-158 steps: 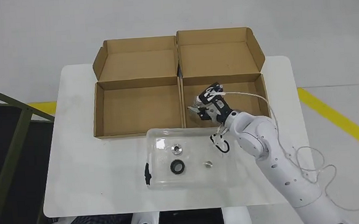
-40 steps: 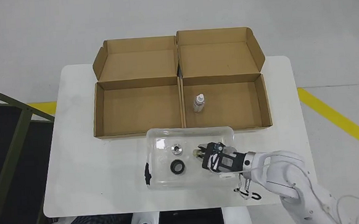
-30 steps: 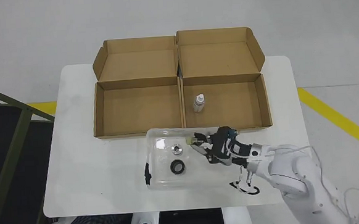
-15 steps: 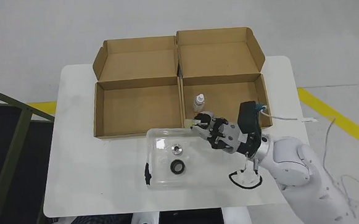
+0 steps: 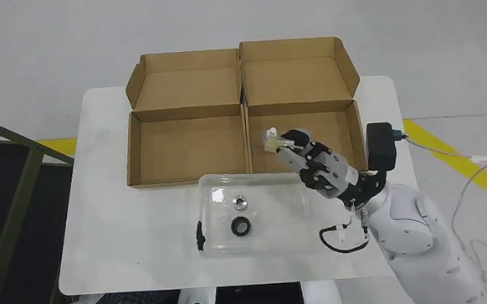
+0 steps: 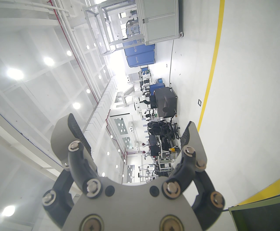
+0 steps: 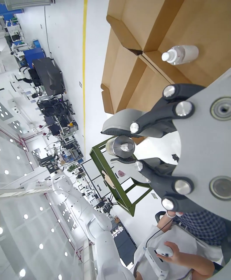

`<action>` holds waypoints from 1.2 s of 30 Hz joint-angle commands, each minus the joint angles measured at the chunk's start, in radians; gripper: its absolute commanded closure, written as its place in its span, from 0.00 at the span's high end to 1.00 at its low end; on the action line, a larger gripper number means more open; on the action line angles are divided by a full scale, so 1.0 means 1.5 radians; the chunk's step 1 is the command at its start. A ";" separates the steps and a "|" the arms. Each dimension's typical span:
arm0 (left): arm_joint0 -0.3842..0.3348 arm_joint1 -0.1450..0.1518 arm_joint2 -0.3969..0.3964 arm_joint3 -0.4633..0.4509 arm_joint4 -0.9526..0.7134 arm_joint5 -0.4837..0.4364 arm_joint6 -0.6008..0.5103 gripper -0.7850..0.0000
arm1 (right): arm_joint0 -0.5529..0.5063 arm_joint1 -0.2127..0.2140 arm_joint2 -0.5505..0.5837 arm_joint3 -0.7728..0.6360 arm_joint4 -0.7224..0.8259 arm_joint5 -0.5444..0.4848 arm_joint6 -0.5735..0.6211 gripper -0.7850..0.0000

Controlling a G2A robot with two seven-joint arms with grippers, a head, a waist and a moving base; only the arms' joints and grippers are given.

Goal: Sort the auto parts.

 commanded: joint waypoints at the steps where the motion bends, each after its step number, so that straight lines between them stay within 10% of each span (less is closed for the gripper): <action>1: 0.000 0.000 0.000 0.000 0.000 0.000 0.000 1.00 | -0.002 -0.001 0.002 -0.004 -0.001 0.001 -0.010 0.00; 36: 0.000 0.000 0.000 0.000 0.000 0.000 0.000 1.00 | 0.003 -0.007 -0.012 0.031 -0.123 -0.017 0.017 0.00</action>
